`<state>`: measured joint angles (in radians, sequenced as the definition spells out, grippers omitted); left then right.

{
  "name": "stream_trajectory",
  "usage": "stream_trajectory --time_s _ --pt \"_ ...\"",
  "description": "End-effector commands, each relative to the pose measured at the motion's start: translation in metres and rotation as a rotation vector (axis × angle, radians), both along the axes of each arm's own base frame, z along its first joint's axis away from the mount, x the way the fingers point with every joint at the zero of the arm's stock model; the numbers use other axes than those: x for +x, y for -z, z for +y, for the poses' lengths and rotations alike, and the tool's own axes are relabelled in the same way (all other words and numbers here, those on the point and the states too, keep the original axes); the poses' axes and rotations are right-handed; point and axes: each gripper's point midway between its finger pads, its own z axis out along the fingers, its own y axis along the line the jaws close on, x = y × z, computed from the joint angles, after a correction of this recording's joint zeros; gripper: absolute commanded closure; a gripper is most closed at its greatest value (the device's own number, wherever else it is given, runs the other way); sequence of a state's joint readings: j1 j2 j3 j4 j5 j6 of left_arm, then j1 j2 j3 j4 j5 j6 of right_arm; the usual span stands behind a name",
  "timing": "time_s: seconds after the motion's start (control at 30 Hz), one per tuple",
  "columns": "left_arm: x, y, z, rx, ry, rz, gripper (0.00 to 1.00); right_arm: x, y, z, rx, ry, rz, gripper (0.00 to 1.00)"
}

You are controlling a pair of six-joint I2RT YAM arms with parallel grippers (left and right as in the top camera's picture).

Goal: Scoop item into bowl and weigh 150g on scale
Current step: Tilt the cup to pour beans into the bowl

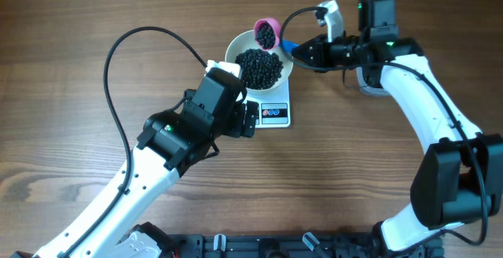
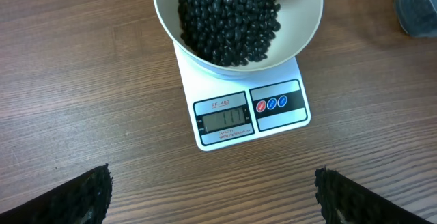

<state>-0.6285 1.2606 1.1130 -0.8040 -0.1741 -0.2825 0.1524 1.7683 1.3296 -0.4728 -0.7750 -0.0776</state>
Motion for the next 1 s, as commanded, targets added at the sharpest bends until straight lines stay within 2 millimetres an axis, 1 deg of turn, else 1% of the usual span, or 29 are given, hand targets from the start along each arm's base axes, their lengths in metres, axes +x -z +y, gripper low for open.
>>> stream_trajectory --time_s 0.0,0.03,0.07,0.13,0.2,0.27,0.3,0.33,0.4,0.47,0.53,0.6,0.67,0.7,0.73,0.77,0.83,0.9,0.93,0.97 --pt "0.001 -0.005 -0.004 -0.007 0.018 -0.011 0.0 0.003 0.013 0.003 -0.085 0.0 -0.023 0.96" --pt "0.001 -0.005 -0.004 -0.007 0.018 -0.011 0.0 -0.002 0.009 0.011 -0.062 -0.04 -0.031 0.96" --pt "0.001 -0.005 -0.004 -0.007 0.018 -0.011 0.0 -0.003 0.01 0.013 -0.077 -0.038 -0.035 0.96" --pt "0.001 -0.005 -0.004 -0.007 0.018 -0.011 0.0 0.0 0.021 0.006 -0.159 0.004 -0.032 0.96" --pt "0.001 -0.005 -0.004 -0.007 0.018 -0.011 0.0 -0.001 0.02 0.009 -0.149 -0.006 -0.032 0.96" --pt "0.001 -0.005 -0.004 -0.007 0.018 -0.011 0.0 0.007 0.028 -0.005 -0.231 0.058 -0.04 0.96" --pt "0.001 -0.005 -0.004 -0.007 0.018 -0.011 0.0 0.005 0.026 -0.001 -0.208 0.038 -0.039 0.96" --pt "0.001 -0.005 -0.004 -0.007 0.018 -0.011 0.0 -0.003 0.018 0.011 -0.135 -0.021 -0.03 0.96" --pt "0.001 -0.005 -0.004 -0.007 0.018 -0.011 0.0 -0.005 0.02 0.011 -0.143 -0.032 -0.03 0.96" --pt "0.001 -0.005 -0.004 -0.007 0.018 -0.011 0.0 -0.014 0.016 0.018 -0.099 -0.088 -0.023 0.96" --pt "0.001 -0.005 -0.004 -0.007 0.018 -0.011 0.0 -0.01 0.021 0.012 -0.138 -0.048 -0.015 0.96" --pt "0.001 -0.005 -0.004 -0.007 0.018 -0.011 0.0 -0.012 0.02 0.014 -0.122 -0.054 -0.008 0.96" --pt "0.001 -0.005 -0.004 -0.007 0.018 -0.011 0.0 -0.005 0.027 0.004 -0.184 0.004 -0.003 0.96" --pt "0.001 -0.005 -0.004 -0.007 0.018 -0.011 0.0 -0.008 0.025 0.007 -0.159 -0.008 0.006 0.96" --pt "0.001 -0.005 -0.004 -0.007 0.018 -0.011 0.0 -0.013 0.019 0.015 -0.113 -0.067 -0.009 0.96" --pt "0.001 -0.005 -0.004 -0.007 0.018 -0.011 0.0 -0.012 0.021 0.013 -0.136 -0.065 -0.023 0.96" --pt "0.001 -0.005 -0.004 -0.007 0.018 -0.011 0.0 -0.005 0.028 0.003 -0.195 -0.004 -0.011 0.96" --pt "0.001 -0.005 -0.004 -0.007 0.018 -0.011 0.0 -0.013 0.019 0.014 -0.13 -0.072 -0.023 0.96" --pt "0.001 -0.005 -0.004 -0.007 0.018 -0.011 0.0 -0.011 0.022 0.01 -0.153 -0.052 -0.021 0.96" --pt "0.001 -0.005 -0.004 -0.007 0.018 -0.011 0.0 -0.006 0.028 0.002 -0.199 -0.004 -0.011 0.96"
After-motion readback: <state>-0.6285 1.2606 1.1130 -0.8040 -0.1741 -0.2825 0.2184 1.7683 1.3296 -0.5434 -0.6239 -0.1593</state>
